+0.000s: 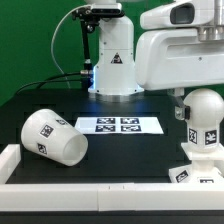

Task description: Assemble lamp

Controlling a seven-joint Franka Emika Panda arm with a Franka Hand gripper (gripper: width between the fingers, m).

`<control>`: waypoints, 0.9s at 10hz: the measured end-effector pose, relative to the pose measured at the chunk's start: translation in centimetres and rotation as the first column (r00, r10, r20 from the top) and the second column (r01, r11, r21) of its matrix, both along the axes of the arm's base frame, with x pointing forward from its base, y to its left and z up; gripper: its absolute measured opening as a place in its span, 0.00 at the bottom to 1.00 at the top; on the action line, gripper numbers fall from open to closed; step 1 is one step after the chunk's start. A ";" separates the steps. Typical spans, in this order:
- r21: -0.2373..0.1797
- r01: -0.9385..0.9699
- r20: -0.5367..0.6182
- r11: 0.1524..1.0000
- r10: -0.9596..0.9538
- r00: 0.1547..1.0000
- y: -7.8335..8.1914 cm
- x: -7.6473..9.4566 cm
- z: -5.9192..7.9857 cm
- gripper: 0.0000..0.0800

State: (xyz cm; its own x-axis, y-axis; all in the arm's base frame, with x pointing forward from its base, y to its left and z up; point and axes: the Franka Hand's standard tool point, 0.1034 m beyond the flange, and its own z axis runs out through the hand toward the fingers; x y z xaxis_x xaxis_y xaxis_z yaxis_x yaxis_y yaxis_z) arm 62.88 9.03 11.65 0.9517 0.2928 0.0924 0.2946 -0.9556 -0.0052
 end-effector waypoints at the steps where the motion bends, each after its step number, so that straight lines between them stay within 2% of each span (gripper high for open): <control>1: 0.007 0.053 -0.002 0.999 -0.053 0.999 0.0 0.0 0.0 0.71; 4: 0.024 0.322 -0.005 0.946 -0.322 0.947 -0.2 0.2 0.0 0.71; 6: 0.033 0.541 -0.026 0.840 -0.540 0.841 -0.5 0.1 0.0 0.71; 7: 0.031 0.635 -0.042 0.772 -0.634 0.772 -0.6 0.0 0.0 0.72; 9: 0.033 0.850 -0.100 0.525 -0.845 0.526 -0.6 -0.4 -0.1 0.72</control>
Offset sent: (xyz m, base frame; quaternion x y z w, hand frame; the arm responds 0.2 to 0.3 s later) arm 0.0026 0.0005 -0.0019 -0.0377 0.0282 0.1650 0.9852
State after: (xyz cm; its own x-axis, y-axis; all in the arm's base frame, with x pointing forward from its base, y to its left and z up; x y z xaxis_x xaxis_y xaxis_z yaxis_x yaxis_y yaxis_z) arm 62.52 8.39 11.51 0.7517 -0.6594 0.0065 -0.6577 -0.7504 -0.0660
